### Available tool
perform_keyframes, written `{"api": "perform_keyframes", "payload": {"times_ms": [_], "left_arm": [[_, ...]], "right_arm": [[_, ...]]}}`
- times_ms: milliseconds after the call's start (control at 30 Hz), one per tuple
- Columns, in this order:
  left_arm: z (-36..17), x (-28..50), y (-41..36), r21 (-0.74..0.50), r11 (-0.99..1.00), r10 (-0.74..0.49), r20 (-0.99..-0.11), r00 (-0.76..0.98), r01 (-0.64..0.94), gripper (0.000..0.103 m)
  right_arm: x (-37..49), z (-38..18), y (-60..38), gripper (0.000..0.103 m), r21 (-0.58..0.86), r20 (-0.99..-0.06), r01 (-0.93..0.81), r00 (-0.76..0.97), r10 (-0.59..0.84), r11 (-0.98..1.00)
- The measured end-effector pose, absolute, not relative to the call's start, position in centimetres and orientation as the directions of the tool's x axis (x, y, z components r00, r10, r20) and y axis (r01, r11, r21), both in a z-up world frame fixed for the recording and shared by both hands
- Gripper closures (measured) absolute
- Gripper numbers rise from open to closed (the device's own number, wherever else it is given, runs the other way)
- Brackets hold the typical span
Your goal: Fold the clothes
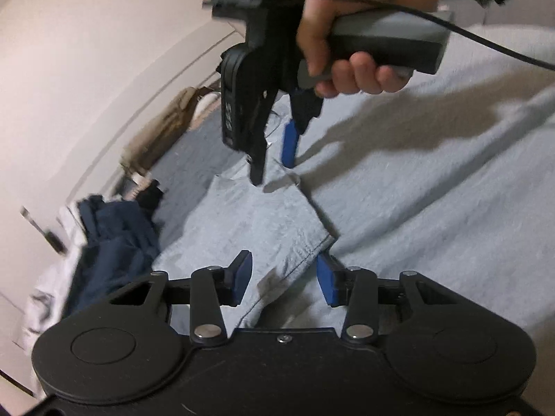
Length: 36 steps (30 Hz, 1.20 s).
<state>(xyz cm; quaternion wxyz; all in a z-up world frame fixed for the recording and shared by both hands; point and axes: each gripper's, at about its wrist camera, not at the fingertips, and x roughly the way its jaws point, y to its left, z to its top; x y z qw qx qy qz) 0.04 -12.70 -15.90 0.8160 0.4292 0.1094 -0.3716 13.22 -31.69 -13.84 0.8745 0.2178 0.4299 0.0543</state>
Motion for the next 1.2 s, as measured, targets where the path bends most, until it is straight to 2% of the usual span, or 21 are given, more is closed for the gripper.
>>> {"api": "perform_keyframes", "payload": {"times_ms": [33,67,100,167,200,300,433,600,667,733,767,800,867,1000,1100,1200], "left_arm": [[-16.1,0.1,-12.9,0.63,0.355,-0.507,-0.49,0.709,0.69,0.061],[-16.2,0.0,-12.8,0.632,0.352,-0.511,-0.489,0.707,0.691,0.062],[-16.4,-0.1,-12.8,0.632,0.349,-0.515,-0.487,0.705,0.692,0.074],[-15.9,0.2,-12.6,0.572,0.358,-0.526,-0.529,0.666,0.738,0.097],[-15.6,0.5,-12.3,0.547,0.365,-0.534,-0.54,0.651,0.753,0.1],[-13.3,1.6,-10.9,0.448,0.436,-0.565,-0.54,0.624,0.781,0.101],[-10.8,3.1,-9.2,0.295,0.514,-0.605,-0.541,0.584,0.806,0.101],[-13.2,3.1,-10.3,0.348,0.426,-0.528,-0.654,0.542,0.835,0.099],[-13.0,3.3,-10.1,0.312,0.414,-0.534,-0.677,0.506,0.855,0.097],[-11.8,4.0,-9.4,0.243,0.458,-0.577,-0.651,0.494,0.855,0.082],[-11.2,4.5,-9.0,0.205,0.48,-0.601,-0.631,0.49,0.853,0.064],[-10.6,4.9,-8.6,0.164,0.512,-0.623,-0.606,0.495,0.843,0.05],[-9.8,5.5,-8.1,0.088,0.564,-0.65,-0.565,0.507,0.821,0.049],[-10.2,7.5,-8.7,-0.006,0.657,-0.619,-0.574,0.535,0.754,0.052],[-11.8,8.2,-9.7,0.012,0.689,-0.548,-0.645,0.533,0.724,0.06],[-13.7,9.1,-10.3,0.033,0.71,-0.465,-0.728,0.504,0.703,0.065]], "right_arm": [[13.5,-14.3,-31.7,0.063,0.431,-0.732,0.106,0.622,0.278,0.896],[13.5,-14.6,-31.9,0.069,0.448,-0.723,0.113,0.63,0.284,0.887],[13.6,-14.9,-32.0,0.084,0.464,-0.713,0.12,0.639,0.29,0.878],[13.7,-15.0,-32.3,0.102,0.491,-0.692,0.125,0.656,0.3,0.862],[13.6,-14.9,-32.5,0.102,0.507,-0.676,0.13,0.673,0.3,0.852],[13.3,-14.1,-32.8,0.103,0.539,-0.621,0.125,0.727,0.293,0.833],[13.1,-12.7,-32.9,0.103,0.542,-0.579,0.088,0.76,0.295,0.836],[14.5,-13.9,-31.6,0.098,0.344,-0.742,0.09,0.636,0.212,0.934],[14.0,-13.8,-32.1,0.098,0.341,-0.747,0.095,0.631,0.208,0.935],[13.2,-12.9,-32.4,0.095,0.34,-0.736,0.093,0.646,0.203,0.936],[12.8,-12.2,-32.2,0.094,0.336,-0.722,0.083,0.663,0.2,0.938],[12.5,-11.6,-32.1,0.093,0.333,-0.707,0.072,0.679,0.198,0.94],[11.8,-10.3,-31.7,0.093,0.321,-0.678,0.052,0.71,0.191,0.946],[11.9,-9.4,-30.2,0.09,0.231,-0.655,0.018,0.742,0.142,0.973],[12.6,-10.7,-29.5,0.089,0.305,-0.674,-0.012,0.704,0.225,0.952],[13.1,-12.9,-28.7,0.088,0.36,-0.698,-0.031,0.654,0.291,0.932]]}}
